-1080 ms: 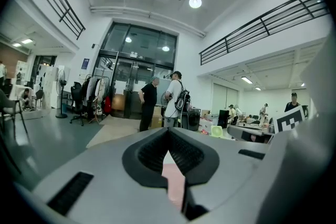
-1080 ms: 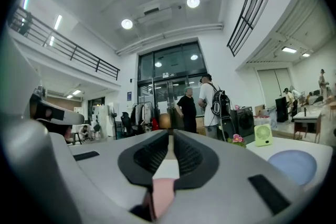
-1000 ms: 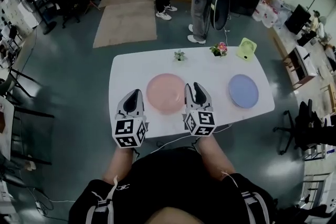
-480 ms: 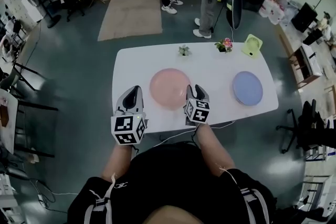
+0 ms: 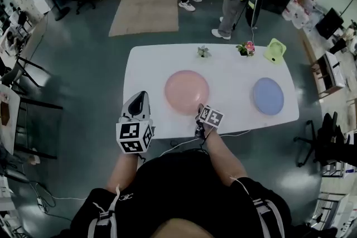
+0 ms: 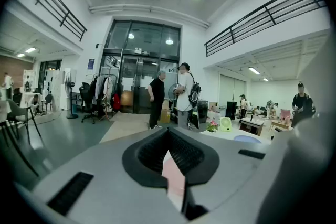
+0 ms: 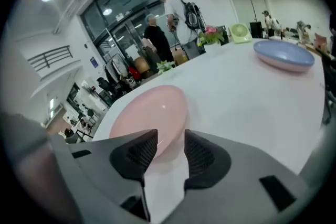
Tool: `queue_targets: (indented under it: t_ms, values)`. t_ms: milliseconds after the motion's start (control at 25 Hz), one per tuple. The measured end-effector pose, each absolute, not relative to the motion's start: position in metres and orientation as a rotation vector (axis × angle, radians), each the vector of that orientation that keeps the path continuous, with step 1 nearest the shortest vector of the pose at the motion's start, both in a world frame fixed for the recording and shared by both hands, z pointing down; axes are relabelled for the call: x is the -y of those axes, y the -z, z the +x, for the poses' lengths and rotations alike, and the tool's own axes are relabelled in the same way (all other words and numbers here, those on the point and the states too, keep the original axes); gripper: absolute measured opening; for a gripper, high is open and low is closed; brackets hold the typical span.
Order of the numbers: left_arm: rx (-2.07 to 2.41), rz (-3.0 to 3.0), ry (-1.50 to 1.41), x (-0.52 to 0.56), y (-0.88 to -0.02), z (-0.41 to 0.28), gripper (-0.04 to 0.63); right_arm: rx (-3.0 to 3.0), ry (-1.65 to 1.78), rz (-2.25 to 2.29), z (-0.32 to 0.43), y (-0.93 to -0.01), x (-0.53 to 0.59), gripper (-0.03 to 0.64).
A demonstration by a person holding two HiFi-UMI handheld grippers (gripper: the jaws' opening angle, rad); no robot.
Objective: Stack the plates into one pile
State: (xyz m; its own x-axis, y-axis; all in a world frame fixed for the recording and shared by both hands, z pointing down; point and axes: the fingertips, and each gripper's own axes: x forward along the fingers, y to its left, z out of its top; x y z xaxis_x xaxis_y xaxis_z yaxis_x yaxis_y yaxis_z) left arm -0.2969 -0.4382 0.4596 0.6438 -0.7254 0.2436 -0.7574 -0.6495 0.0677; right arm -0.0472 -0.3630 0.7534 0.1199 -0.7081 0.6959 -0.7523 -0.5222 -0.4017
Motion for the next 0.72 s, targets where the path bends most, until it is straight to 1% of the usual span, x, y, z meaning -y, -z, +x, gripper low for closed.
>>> queue_targets:
  t_ms: [200, 320, 400, 600, 720]
  values:
    - [1.227, 2.685, -0.314, 0.44, -0.465, -0.308, 0.012, 1.465, -1.778, 2.262, -0.068, -0.787, 0.369, 0.16]
    - [1.231, 2.678, -0.313, 0.444, -0.468, -0.316, 0.012, 1.487, -2.074, 2.203, -0.083, -0.799, 0.379, 0.151]
    - [1.233, 2.673, -0.311, 0.444, -0.467, -0.321, 0.012, 1.467, -2.239, 2.204, -0.087, -0.798, 0.381, 0.1]
    - [1.209, 2.674, -0.289, 0.443, -0.468, -0.332, 0.012, 1.374, -2.443, 2.329, -0.087, -0.79, 0.374, 0.079]
    - [1.178, 2.688, -0.274, 0.443, -0.468, -0.331, 0.012, 1.404, -2.425, 2.384, -0.083, -0.78, 0.371, 0.078]
